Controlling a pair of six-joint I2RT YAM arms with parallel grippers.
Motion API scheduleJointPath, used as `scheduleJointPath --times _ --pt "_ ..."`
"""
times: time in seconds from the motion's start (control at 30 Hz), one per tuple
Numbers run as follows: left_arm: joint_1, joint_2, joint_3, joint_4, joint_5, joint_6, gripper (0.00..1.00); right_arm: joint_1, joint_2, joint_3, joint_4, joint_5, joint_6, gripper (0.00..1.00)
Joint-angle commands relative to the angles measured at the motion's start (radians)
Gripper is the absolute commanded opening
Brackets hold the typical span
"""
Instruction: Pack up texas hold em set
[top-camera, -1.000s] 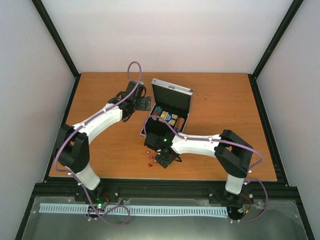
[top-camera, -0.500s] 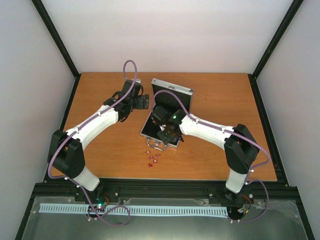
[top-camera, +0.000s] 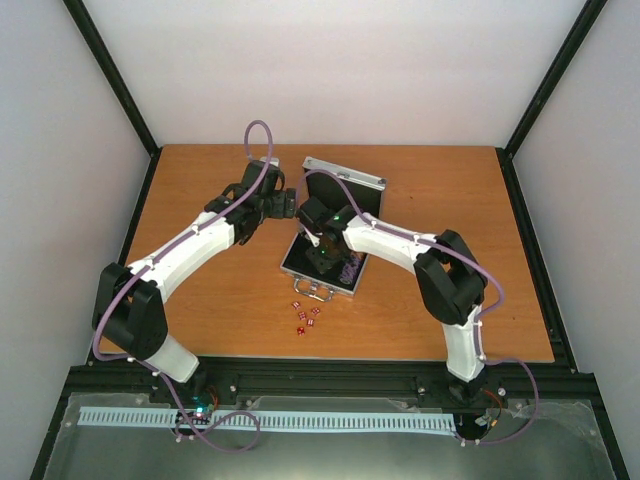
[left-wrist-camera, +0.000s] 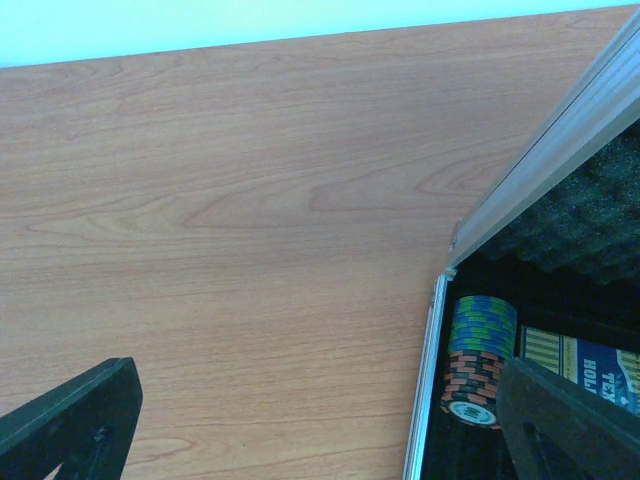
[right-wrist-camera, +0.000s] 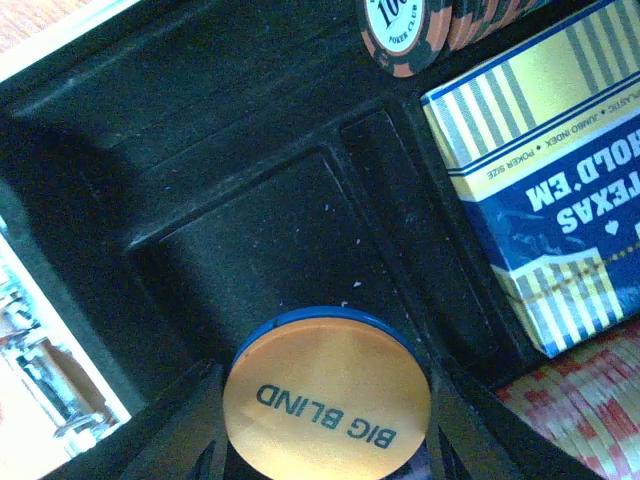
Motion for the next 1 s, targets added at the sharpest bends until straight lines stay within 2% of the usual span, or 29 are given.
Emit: scheduleJointPath --times 0.0,0.33,0.67,0.7,0.87,0.97 --pt "-0.003 -0.027 0.005 -0.010 -0.015 0.014 1.00 -0.020 0.033 0.034 0.042 -0.029 -0.031 0.28" --pt "-0.003 -0.020 0.001 -0.007 -0.020 0.018 1.00 -0.031 0.109 0.064 0.073 -0.069 -0.036 0.27" --pt "-0.002 -0.021 -0.009 -0.003 -0.018 0.020 1.00 -0.033 0.162 0.063 0.107 -0.057 -0.026 0.31" --pt "-0.002 -0.020 -0.008 -0.002 -0.018 0.020 1.00 -0.033 0.165 0.061 0.109 -0.064 -0.025 0.34" --pt "-0.003 -0.020 -0.005 -0.002 -0.017 0.023 1.00 -0.033 0.178 0.061 0.105 -0.045 -0.017 0.63" --pt "-0.002 -0.017 -0.005 -0.001 -0.013 0.024 1.00 -0.033 0.171 0.060 0.103 -0.038 -0.018 0.71"
